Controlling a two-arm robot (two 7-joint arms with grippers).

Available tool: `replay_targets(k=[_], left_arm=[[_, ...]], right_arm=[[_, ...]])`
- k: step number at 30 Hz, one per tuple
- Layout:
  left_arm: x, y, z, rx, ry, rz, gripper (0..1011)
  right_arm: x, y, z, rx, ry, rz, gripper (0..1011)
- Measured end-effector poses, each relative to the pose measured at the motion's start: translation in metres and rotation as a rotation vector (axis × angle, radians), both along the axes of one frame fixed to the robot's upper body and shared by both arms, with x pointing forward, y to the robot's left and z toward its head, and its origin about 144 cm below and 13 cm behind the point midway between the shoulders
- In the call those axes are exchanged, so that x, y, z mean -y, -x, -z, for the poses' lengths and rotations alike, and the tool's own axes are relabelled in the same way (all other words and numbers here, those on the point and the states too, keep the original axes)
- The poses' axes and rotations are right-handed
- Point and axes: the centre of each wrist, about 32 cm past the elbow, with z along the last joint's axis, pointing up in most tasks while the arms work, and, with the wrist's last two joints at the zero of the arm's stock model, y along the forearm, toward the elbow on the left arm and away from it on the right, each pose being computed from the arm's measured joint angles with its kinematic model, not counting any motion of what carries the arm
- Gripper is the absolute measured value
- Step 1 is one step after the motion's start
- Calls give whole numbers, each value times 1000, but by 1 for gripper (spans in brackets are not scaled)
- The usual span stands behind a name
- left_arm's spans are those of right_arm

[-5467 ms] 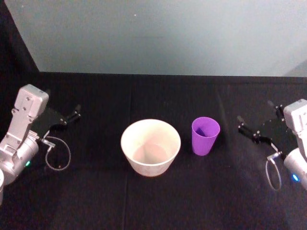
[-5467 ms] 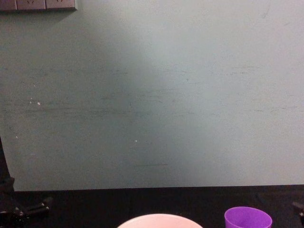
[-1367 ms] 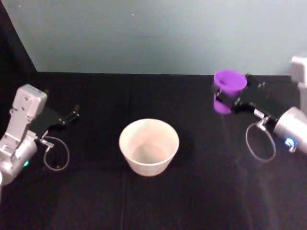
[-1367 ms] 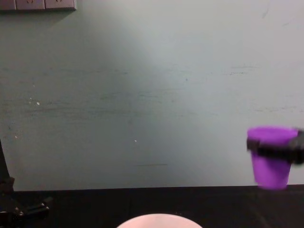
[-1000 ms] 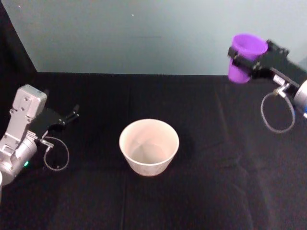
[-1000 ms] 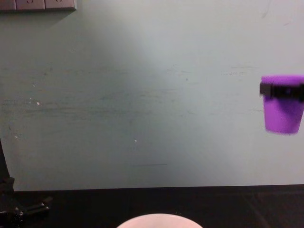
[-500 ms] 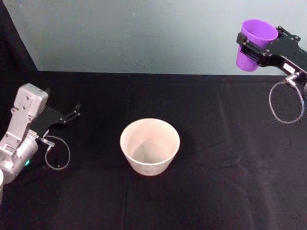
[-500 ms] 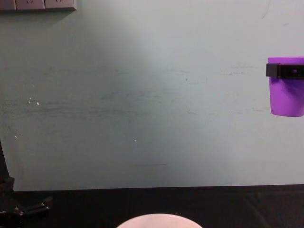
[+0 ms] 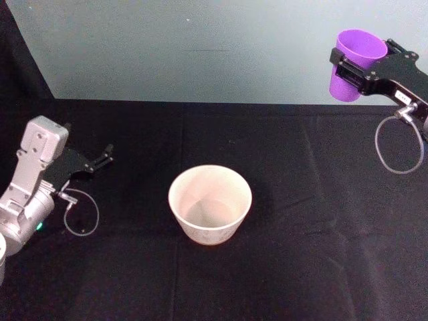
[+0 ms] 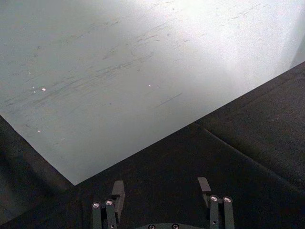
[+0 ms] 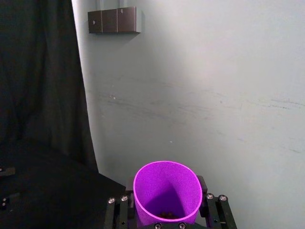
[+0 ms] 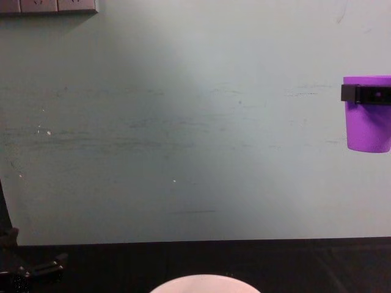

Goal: Pick up the cup and pour the mung beans from the cup into the bowl.

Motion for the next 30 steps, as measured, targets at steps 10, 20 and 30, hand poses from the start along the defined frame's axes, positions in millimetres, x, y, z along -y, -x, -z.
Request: replay_targets(k=[10, 20, 30], left_arm=[[0, 0, 0, 0, 0, 0, 1000], [0, 0, 0, 0, 0, 0, 1000], [0, 0, 0, 0, 0, 0, 1000]], right_arm=[[0, 0, 1, -1, 0, -1, 736], [0, 0, 1, -1, 0, -2, 736], [0, 0, 1, -1, 1, -2, 736]])
